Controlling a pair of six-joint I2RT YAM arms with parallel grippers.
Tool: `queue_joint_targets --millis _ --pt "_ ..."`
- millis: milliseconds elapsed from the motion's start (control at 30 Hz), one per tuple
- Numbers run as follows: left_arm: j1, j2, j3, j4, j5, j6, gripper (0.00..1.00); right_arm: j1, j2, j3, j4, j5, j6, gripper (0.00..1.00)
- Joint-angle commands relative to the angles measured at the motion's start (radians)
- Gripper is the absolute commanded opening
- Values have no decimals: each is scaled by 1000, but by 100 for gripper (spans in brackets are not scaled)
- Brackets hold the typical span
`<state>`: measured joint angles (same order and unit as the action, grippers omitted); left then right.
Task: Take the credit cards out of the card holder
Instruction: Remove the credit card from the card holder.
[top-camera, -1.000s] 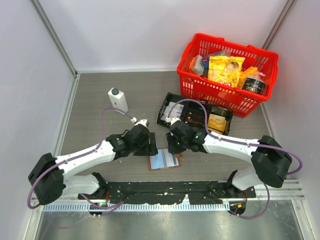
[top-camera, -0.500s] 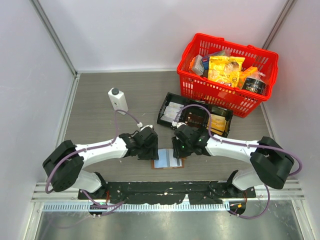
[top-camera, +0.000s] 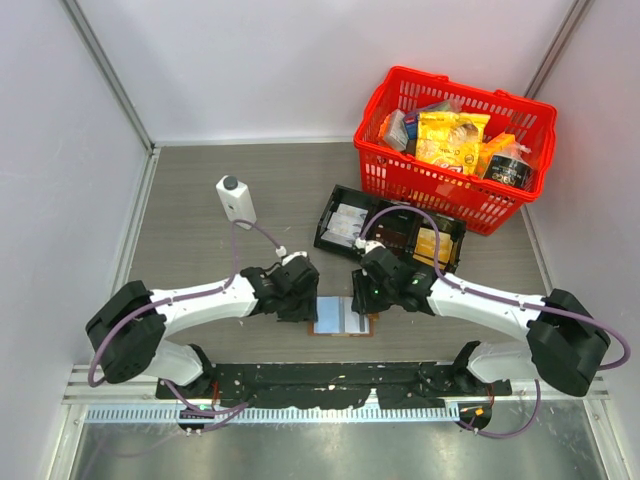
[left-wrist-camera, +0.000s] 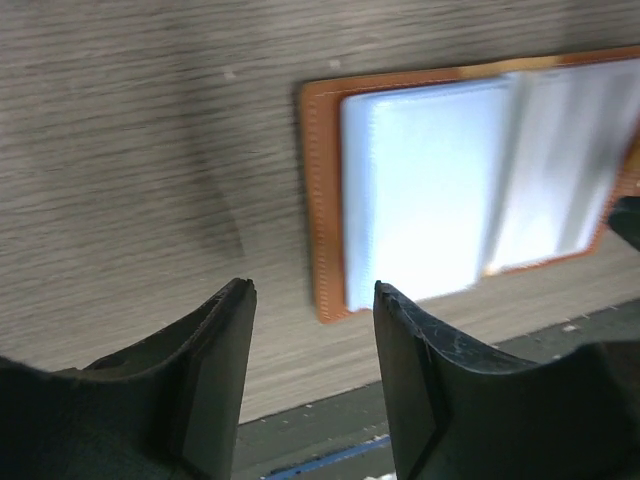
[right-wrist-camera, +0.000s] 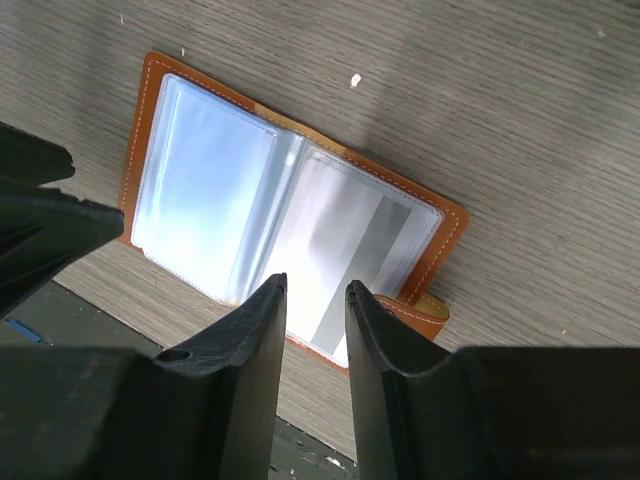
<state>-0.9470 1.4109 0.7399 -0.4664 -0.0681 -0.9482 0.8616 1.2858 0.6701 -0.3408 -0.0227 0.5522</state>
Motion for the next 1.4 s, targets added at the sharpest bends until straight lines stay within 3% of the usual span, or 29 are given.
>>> queue_joint_targets --millis 0,233,400,667,1000,1367 --pt "-33 -58 107 9 -24 -11 55 -3 -45 26 -23 20 6 35" --pt "-36 25 145 116 4 -1 50 -3 -28 29 3 67 8 35" --pt "-38 112 121 163 17 -15 39 -6 7 25 52 67 22 35" --pt "-38 163 50 141 -28 -73 30 -13 52 31 14 47 17 35" --pt "-36 120 -2 107 -67 -101 29 -52 -75 -53 -63 49 22 35" --pt "-39 131 13 103 -52 -98 29 -59 -69 -67 54 -40 25 39"
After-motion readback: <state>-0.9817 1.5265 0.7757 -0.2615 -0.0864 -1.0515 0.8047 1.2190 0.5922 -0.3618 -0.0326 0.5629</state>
